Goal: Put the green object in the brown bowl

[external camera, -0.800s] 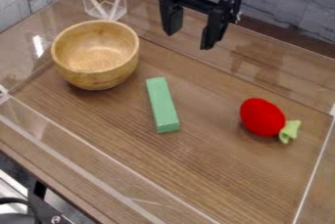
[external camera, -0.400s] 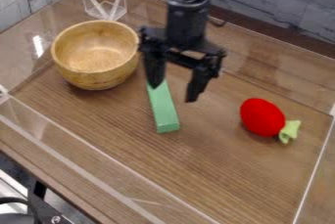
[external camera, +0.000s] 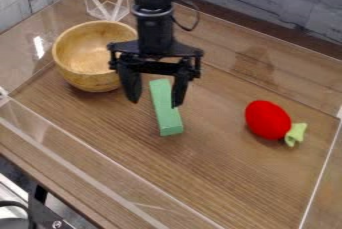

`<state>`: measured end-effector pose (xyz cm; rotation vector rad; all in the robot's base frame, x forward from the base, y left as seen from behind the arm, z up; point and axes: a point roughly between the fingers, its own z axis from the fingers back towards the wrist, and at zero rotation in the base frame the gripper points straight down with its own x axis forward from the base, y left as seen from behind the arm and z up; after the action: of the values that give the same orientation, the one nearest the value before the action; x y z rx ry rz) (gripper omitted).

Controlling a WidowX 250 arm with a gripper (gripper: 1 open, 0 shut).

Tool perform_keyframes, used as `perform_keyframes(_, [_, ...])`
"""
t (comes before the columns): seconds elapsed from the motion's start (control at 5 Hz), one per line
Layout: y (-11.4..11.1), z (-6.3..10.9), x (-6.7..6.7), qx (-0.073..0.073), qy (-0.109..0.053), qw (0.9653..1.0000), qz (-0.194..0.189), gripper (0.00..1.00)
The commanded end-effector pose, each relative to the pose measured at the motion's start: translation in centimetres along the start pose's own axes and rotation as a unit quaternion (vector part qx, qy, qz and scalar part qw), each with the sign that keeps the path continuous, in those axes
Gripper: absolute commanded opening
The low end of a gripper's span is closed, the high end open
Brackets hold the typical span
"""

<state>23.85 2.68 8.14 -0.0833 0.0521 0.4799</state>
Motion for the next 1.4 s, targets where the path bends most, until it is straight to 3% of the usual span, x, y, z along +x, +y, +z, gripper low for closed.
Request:
perform_keyframes(0.0, [0.1,0.3,0.6,-0.027,-0.029,0.9976,0.057,1.00])
perform_keyframes(0.6, [-2.7,-3.3,-1.1,-0.049,-0.042,0.9970,0.042,1.00])
perform_keyframes(1.0, [-2.8,-5.8,0.9,-0.044,-0.062,0.9959,0.047,1.00])
perform_keyframes(1.2, [-2.0,-4.7,0.7,-0.045,-0.065,0.9961,0.040,1.00])
